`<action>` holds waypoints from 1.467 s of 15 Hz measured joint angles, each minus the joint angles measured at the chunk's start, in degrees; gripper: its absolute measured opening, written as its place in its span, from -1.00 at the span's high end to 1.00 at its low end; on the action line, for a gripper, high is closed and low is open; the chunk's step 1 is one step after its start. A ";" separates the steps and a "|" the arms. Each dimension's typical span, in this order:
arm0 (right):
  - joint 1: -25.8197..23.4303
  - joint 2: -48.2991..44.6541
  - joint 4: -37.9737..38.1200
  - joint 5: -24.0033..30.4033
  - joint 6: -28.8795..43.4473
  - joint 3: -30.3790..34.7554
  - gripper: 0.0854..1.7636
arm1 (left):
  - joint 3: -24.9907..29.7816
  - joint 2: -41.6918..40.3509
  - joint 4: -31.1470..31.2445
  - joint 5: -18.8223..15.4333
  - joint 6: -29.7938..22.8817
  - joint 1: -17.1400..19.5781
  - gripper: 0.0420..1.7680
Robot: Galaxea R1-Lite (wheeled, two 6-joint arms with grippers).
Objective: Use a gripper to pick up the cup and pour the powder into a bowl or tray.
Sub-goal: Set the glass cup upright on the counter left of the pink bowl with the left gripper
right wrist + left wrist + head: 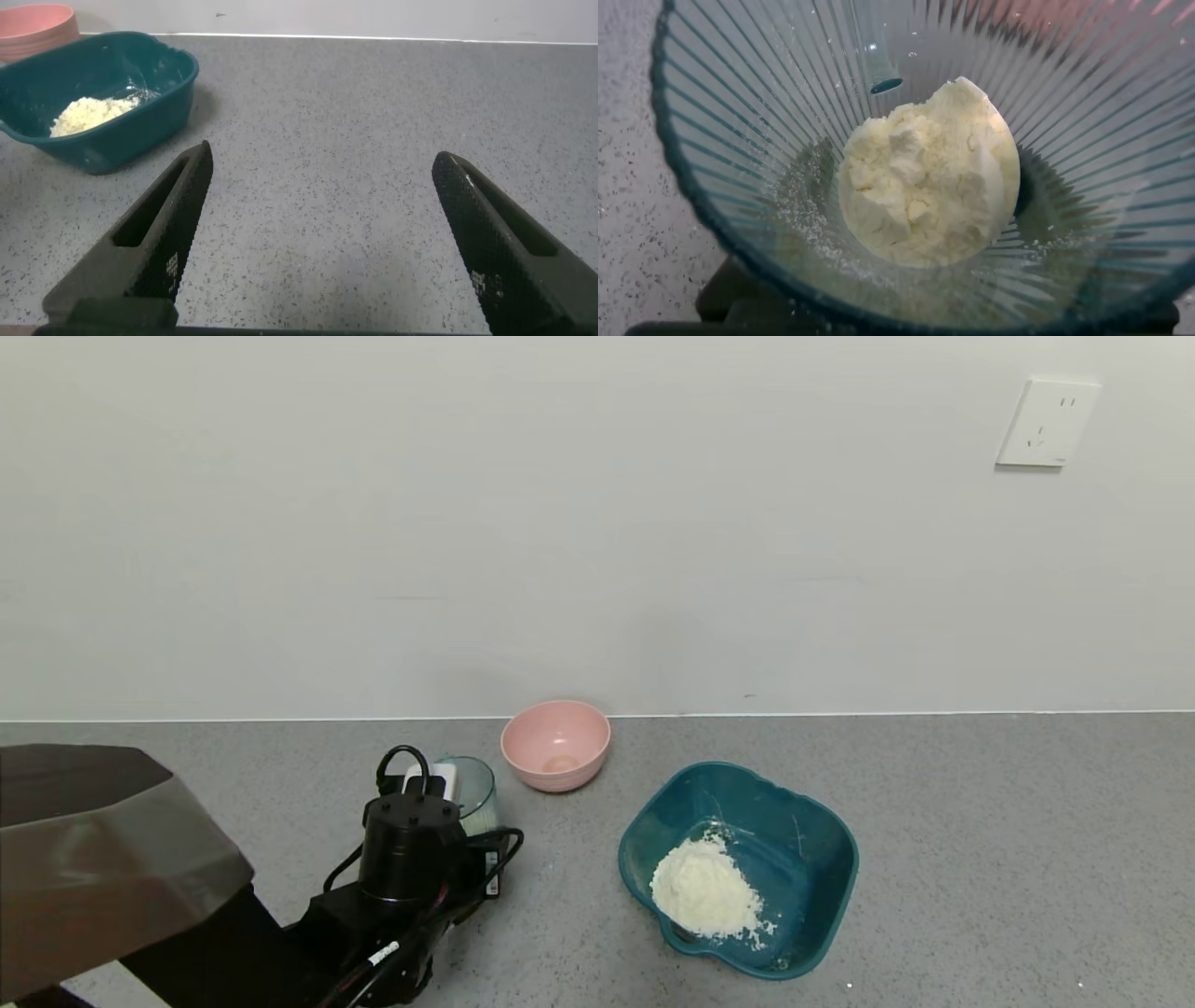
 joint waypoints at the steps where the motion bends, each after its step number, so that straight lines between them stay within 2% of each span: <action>1: 0.00 0.00 0.00 0.00 -0.02 0.00 -0.94 | 0.16 0.61 -0.11 -0.05 0.02 0.00 -0.40; 17: 0.00 0.00 -0.02 -0.02 -0.02 0.00 -0.94 | 1.01 4.29 -0.48 -0.11 -0.12 -0.10 -0.40; 22: 0.00 0.00 -0.02 -0.02 -0.02 0.00 -0.94 | 0.99 4.29 -0.41 -0.16 -0.34 -0.16 -0.65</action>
